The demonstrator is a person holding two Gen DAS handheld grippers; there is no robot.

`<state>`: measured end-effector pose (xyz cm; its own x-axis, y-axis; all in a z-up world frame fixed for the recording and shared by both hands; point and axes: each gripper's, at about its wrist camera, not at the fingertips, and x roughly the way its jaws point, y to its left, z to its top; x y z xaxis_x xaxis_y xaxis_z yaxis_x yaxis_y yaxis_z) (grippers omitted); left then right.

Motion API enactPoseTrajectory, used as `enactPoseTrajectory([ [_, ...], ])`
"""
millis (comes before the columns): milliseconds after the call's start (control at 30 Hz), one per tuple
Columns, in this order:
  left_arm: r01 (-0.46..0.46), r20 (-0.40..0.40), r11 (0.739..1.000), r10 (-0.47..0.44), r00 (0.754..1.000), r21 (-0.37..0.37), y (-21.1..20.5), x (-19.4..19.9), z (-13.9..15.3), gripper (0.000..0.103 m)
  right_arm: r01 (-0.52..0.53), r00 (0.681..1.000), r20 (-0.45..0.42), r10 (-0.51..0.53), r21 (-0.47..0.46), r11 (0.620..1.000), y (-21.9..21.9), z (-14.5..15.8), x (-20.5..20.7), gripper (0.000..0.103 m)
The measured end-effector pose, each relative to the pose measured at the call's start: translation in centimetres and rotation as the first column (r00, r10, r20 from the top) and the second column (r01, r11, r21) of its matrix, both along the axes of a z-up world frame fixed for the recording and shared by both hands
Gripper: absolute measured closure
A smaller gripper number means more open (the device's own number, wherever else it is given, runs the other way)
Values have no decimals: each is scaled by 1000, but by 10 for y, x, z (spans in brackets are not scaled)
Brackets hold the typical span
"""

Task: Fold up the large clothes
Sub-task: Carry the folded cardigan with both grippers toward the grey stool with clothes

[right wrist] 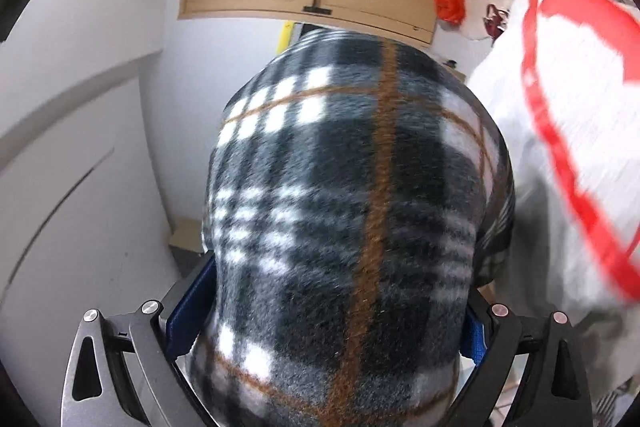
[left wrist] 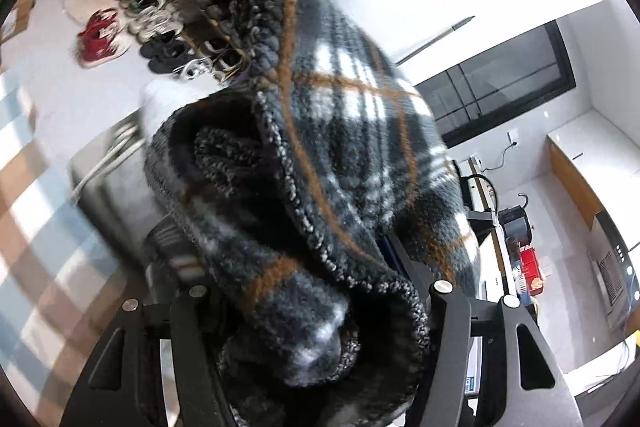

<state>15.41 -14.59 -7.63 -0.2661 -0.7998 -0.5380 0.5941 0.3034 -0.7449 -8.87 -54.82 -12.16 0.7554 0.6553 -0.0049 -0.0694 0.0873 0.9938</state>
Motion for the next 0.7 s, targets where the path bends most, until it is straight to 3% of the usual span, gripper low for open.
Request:
enactPoseTrajectory([
  [233,14,1,1000,-14,1000,14,-13,7,-12,46,-9,1000,20,8,44,999,-32,-19,3,3],
  [467,-34,72,999,31,997,36,-1,-5,38,46,-18,994,111,12,50,999,-32,5,10,3],
  [700,-60,126,997,54,991,39,2,-13,48,46,14,975,223,-28,64,998,-44,18,16,3],
])
